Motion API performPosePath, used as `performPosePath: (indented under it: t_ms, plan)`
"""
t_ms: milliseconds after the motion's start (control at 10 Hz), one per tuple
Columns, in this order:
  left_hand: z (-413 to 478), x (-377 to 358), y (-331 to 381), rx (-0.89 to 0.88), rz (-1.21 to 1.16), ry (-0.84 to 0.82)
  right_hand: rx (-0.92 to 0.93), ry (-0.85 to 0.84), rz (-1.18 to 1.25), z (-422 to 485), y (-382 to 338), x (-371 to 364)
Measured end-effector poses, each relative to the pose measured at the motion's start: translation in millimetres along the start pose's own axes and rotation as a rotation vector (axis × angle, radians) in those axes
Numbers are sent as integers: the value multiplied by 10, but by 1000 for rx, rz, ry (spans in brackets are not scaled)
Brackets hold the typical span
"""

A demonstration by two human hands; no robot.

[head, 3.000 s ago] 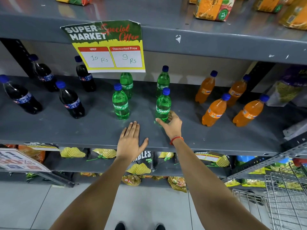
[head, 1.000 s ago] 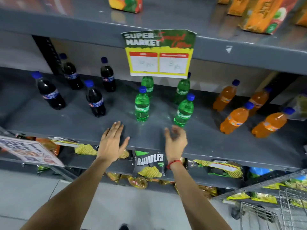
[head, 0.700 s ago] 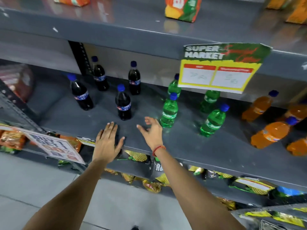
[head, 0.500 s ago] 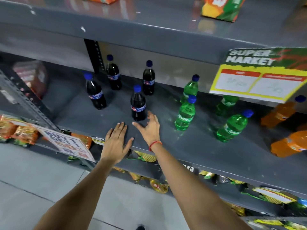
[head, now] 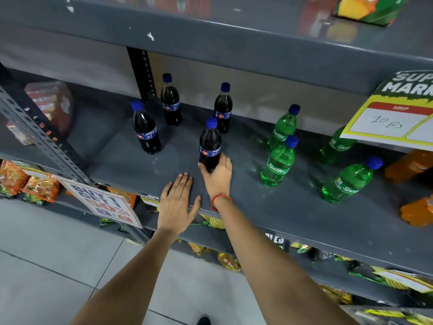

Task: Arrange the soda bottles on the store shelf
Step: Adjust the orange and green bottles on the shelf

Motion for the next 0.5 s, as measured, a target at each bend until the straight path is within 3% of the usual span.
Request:
performPosePath:
  t_ms: [500]
  plan:
    - [-57,113,85,-13,-110,39,1,-13,119,-431,1,288]
Point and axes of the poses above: each hand's wrist, its own z-axis towards the middle knuckle, its own x-axis out of the back of the hand, y = z × x, the point moved 9 cm from there along z, towards the middle knuckle, and after that the axes turned 12 degrees about -y, right-handed, at the moved point
